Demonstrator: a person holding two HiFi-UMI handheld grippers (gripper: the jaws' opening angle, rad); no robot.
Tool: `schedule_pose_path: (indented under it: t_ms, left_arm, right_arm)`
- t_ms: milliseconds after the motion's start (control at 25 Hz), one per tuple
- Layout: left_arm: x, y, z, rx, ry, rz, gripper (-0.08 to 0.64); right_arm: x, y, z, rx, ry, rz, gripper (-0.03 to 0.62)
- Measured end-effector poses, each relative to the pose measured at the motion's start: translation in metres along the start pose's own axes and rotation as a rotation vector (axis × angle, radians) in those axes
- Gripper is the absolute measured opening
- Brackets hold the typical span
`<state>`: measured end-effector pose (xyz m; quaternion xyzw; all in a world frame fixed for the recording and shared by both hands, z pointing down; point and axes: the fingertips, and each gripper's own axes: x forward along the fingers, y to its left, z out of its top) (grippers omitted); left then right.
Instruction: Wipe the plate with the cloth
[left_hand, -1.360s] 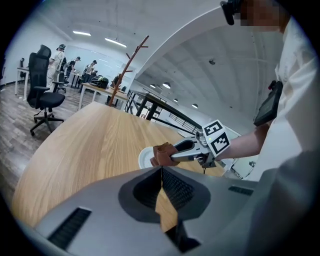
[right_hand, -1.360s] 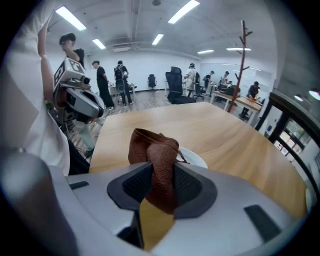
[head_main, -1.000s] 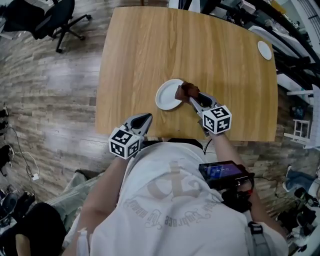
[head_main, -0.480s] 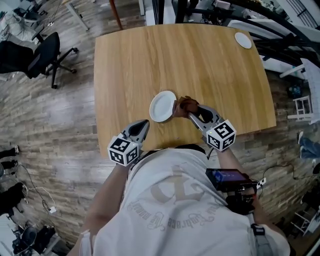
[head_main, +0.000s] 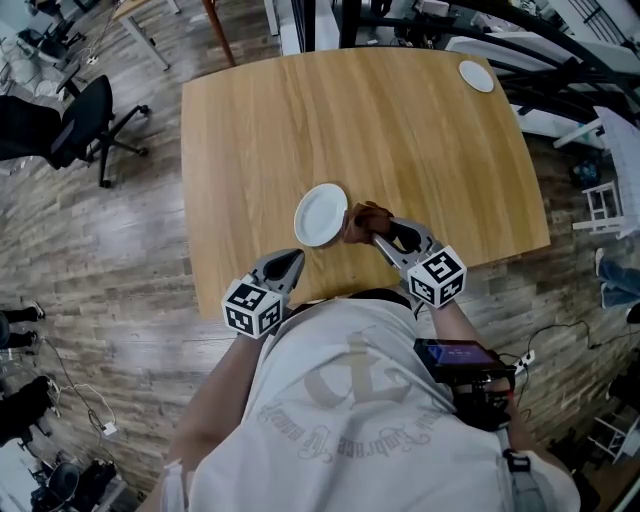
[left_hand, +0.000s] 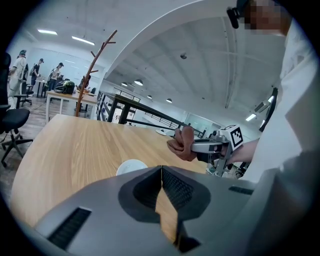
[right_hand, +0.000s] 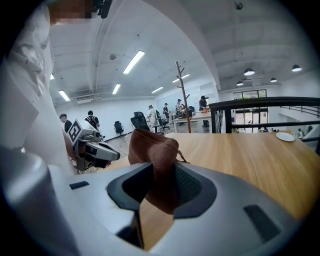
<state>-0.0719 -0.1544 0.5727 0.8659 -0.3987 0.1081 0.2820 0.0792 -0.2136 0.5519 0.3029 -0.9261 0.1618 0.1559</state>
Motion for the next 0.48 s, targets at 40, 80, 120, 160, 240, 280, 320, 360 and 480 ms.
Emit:
schedule_pose_path:
  t_ms: [40, 80, 120, 160, 240, 280, 320, 360, 480]
  left_arm:
    - [0.0, 0.0006, 0.0011, 0.0, -0.002, 0.002, 0.012]
    - [0.0, 0.0013, 0.0025, 0.001, -0.004, 0.005, 0.012]
    - [0.0, 0.0019, 0.0039, 0.001, -0.007, 0.008, 0.012]
    - [0.0002, 0.0024, 0.0052, 0.001, -0.009, 0.012, 0.012]
    - [0.0012, 0.0023, 0.007, 0.0, -0.012, 0.019, 0.012]
    - [0.002, 0.002, 0.0078, -0.001, -0.013, 0.022, 0.012]
    - [0.0028, 0.0019, 0.0085, -0.002, -0.013, 0.024, 0.014]
    - [0.0033, 0.002, 0.0091, -0.003, -0.013, 0.027, 0.014]
    - [0.0036, 0.0032, 0.0097, -0.008, -0.012, 0.034, 0.012]
  right_arm:
    - [0.0014, -0.0005, 0.0009, 0.0, -0.001, 0.001, 0.127]
    - [0.0028, -0.0009, 0.0018, 0.0, -0.003, 0.002, 0.127]
    - [0.0041, -0.0013, 0.0026, 0.0, -0.005, 0.004, 0.127]
    - [0.0052, -0.0017, 0.0031, 0.001, -0.006, 0.007, 0.127]
    - [0.0066, -0.0032, 0.0031, 0.002, -0.005, 0.013, 0.127]
    - [0.0072, -0.0042, 0.0029, 0.002, -0.004, 0.016, 0.127]
    - [0.0078, -0.0053, 0.003, 0.002, -0.003, 0.018, 0.127]
    - [0.0085, -0.0062, 0.0036, 0.002, -0.002, 0.02, 0.127]
    - [0.0106, -0.0076, 0.006, 0.001, -0.001, 0.025, 0.127]
